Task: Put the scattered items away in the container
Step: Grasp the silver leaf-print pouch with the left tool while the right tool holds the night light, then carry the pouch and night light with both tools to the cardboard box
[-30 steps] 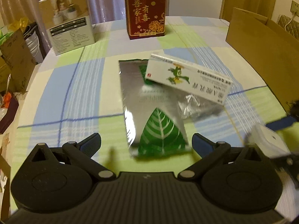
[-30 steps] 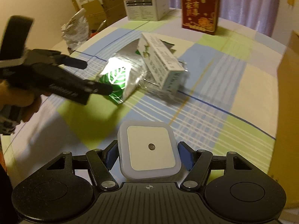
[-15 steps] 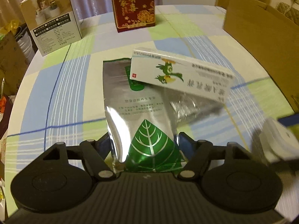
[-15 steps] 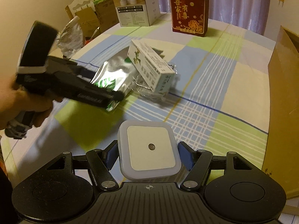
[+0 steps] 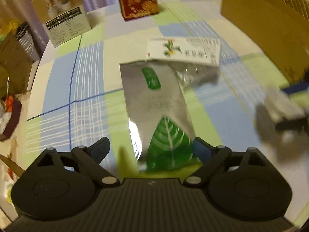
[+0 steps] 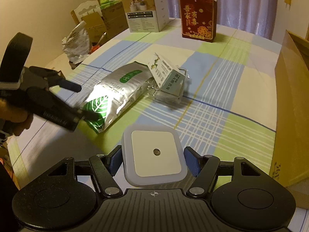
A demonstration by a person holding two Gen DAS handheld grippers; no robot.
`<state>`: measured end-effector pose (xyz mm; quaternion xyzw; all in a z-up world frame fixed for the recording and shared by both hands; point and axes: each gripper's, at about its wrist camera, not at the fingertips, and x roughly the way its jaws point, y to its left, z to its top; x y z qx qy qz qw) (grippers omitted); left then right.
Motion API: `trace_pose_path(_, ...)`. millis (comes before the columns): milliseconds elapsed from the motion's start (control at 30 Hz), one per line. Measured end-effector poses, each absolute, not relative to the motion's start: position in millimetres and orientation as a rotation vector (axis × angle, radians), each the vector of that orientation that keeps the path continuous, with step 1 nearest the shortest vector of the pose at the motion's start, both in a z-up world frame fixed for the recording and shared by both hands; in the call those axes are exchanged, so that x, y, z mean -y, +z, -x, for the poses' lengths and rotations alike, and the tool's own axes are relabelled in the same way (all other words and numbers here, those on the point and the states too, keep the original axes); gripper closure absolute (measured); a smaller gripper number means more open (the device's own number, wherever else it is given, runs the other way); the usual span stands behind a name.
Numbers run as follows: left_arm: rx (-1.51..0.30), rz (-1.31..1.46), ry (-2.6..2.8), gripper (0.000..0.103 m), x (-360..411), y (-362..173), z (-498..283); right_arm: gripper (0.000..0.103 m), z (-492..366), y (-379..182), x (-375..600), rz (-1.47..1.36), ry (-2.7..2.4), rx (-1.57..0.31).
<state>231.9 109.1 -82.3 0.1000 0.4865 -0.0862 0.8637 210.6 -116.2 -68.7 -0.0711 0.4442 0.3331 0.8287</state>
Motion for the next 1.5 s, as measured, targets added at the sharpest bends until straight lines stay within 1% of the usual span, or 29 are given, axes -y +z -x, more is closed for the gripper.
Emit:
trace_pose_path(133,-0.994,-0.186,-0.147,0.01,-93.0,-88.6,-253.9,0.033,-212.8,-70.7,121.1,0.148,0.68,-0.944)
trace_pose_path(333,-0.993,-0.237,-0.107,0.012,-72.6,-105.9,-274.7,0.033,-219.1,-75.7,127.0,0.139,0.664,-0.95)
trace_pose_path(400,-0.994,-0.255,-0.096,0.017,-72.6,-109.0,-275.3,0.033,-220.4,-76.6,128.3,0.133,0.662,-0.95)
trace_pose_path(433,-0.998,-0.267,-0.089,0.023,-73.3,-110.4,-275.4,0.033,-221.2,-77.2,128.8,0.129,0.662,-0.95)
trace_pose_path(500,-0.993,-0.272,-0.104,0.023,-76.0,-111.5,-272.8,0.033,-222.5,-77.9,129.3,0.125,0.665,-0.947)
trace_pose_path(533,-0.999,-0.274,-0.111,0.026,-77.0,-111.8,-271.8,0.033,-222.7,-77.9,129.4,0.123,0.666,-0.946)
trace_pose_path(567,-0.997,-0.284,-0.117,0.033,-77.5,-110.5,-270.4,0.033,-222.6,-77.5,129.5,0.122,0.667,-0.944)
trace_pose_path(600,-0.991,-0.289,-0.127,0.037,-78.6,-107.3,-268.4,0.033,-222.2,-77.0,129.6,0.12,0.668,-0.942)
trace_pose_path(633,-0.994,-0.286,-0.135,0.043,-79.2,-103.9,-267.2,0.033,-221.5,-76.3,129.8,0.118,0.668,-0.94)
trace_pose_path(667,-1.003,-0.281,-0.144,0.046,-80.8,-100.1,-266.0,0.033,-220.9,-75.5,130.2,0.117,0.669,-0.938)
trace_pose_path(867,-1.028,-0.304,-0.216,0.048,-84.5,-83.0,-245.1,0.033,-212.3,-67.0,132.2,0.112,0.667,-0.929)
trace_pose_path(1167,-0.985,-0.309,-0.226,0.048,-88.2,-45.2,-207.5,0.033,-189.8,-42.1,128.5,0.125,0.678,-0.895)
trace_pose_path(1500,-0.947,-0.324,-0.275,0.048,-64.3,-10.2,-174.8,0.033,-158.5,-7.3,148.3,0.125,0.638,-0.856)
